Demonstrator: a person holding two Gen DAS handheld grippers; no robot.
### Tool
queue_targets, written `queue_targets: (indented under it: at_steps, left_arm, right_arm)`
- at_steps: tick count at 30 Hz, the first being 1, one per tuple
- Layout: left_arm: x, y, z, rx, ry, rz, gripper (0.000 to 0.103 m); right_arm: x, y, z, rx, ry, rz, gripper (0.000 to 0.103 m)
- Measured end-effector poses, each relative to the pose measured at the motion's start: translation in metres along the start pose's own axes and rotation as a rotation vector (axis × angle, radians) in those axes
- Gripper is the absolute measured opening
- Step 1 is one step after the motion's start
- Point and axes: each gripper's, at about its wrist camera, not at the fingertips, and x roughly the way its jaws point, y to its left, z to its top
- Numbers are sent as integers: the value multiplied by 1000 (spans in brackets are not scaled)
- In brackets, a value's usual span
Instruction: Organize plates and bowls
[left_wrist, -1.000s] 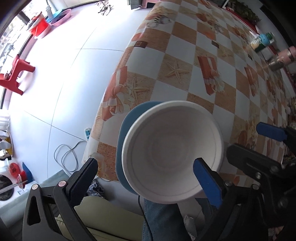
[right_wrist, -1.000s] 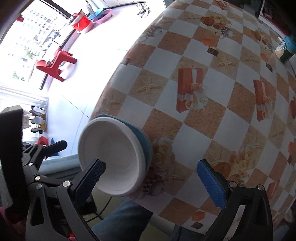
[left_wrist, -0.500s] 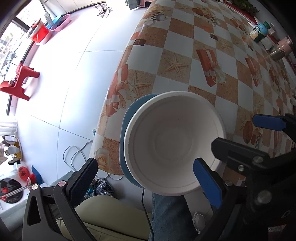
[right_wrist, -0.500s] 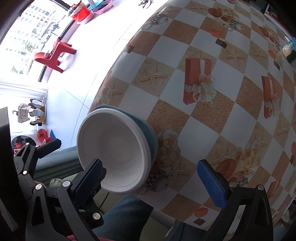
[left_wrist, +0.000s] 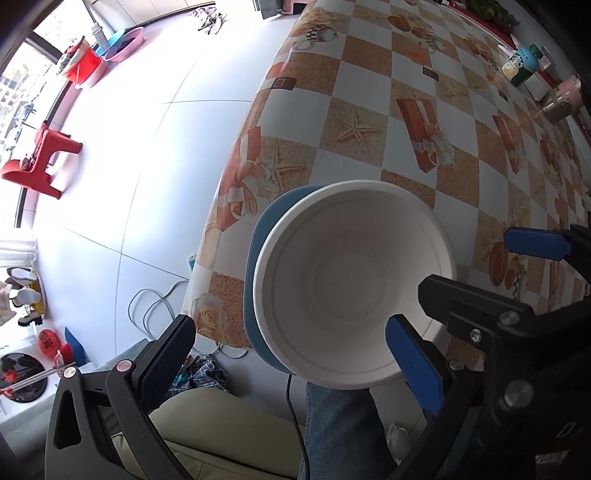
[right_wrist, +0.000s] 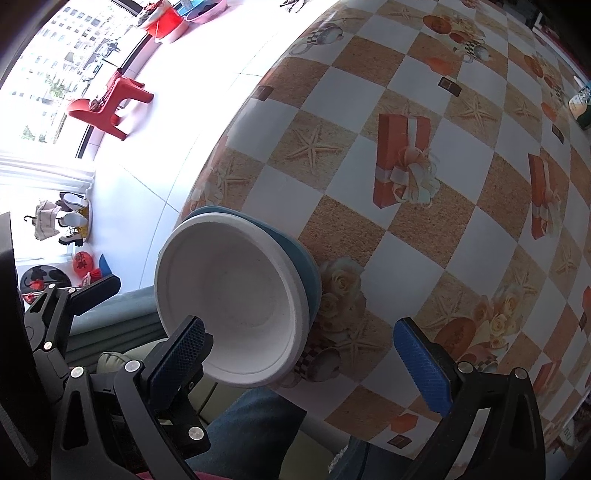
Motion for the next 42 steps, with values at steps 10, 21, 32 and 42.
queue_targets:
  at_steps: [10, 21, 32, 42]
  left_arm:
    - [3, -1, 1, 6, -1, 9, 103]
    - [2, -2, 0, 7, -2, 12, 103]
    - [3, -5, 2, 5, 4, 13, 103]
    - [6, -2, 4, -20, 10, 28, 103]
  right_arm:
    - [0, 0, 0, 7, -5, -2, 103]
    - [2, 0, -1, 8, -6, -19, 103]
    - [4, -1, 3, 7, 5, -25, 103]
    - [4, -1, 4, 7, 5, -16, 103]
